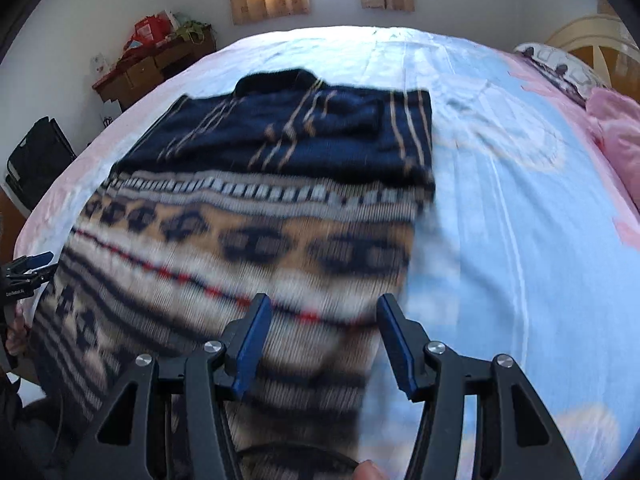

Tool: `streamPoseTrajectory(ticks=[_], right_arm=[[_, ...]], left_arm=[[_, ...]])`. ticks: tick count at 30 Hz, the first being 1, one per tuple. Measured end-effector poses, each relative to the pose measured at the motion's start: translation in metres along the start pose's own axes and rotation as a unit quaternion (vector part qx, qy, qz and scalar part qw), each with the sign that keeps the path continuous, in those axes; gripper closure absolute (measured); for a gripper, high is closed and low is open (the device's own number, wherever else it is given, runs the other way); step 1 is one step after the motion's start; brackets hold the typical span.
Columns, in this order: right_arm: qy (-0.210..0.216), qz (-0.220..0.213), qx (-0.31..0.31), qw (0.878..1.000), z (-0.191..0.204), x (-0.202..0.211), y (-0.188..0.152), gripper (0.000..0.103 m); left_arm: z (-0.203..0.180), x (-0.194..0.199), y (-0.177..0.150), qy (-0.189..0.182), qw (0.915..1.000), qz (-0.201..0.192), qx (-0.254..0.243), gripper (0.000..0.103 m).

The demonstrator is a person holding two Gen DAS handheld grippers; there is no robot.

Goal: Fold small clothes
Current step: 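Release the cuff with the right gripper and pull both grippers back, then grasp the patterned hem band with the left gripper while the right gripper grasps it too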

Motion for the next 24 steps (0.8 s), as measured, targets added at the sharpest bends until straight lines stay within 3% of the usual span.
streamPoseTrajectory(ticks=[9, 16, 24], right_arm=[[-0.013, 0.004, -0.012, 1.000, 0.027, 0.042, -0.064, 0.047], [-0.012, -0.005, -0.020, 1.000, 0.042, 0.061, -0.095, 0.047], [-0.024, -0.021, -0.005, 0.999, 0.057, 0.072, -0.103, 0.047]], left_arm=[[-0.017, 0.025, -0.041, -0.031, 0.9991, 0.016, -0.023, 0.020], [-0.024, 0.030, -0.053, -0.022, 0.9991, 0.011, -0.034, 0.021], [-0.027, 0.036, -0.060, 0.003, 0.9987, -0.004, -0.050, 0.021]])
Point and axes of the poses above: each gripper's, at about its wrist camera, not at the fingertips, and x roughly against the way its jaws point, z to its left, y to its top, the point moved 3 cm from there along -x, roughly the way its jaws point, and after that the axes turned 8 degrees about x, right-handed, at the moved point
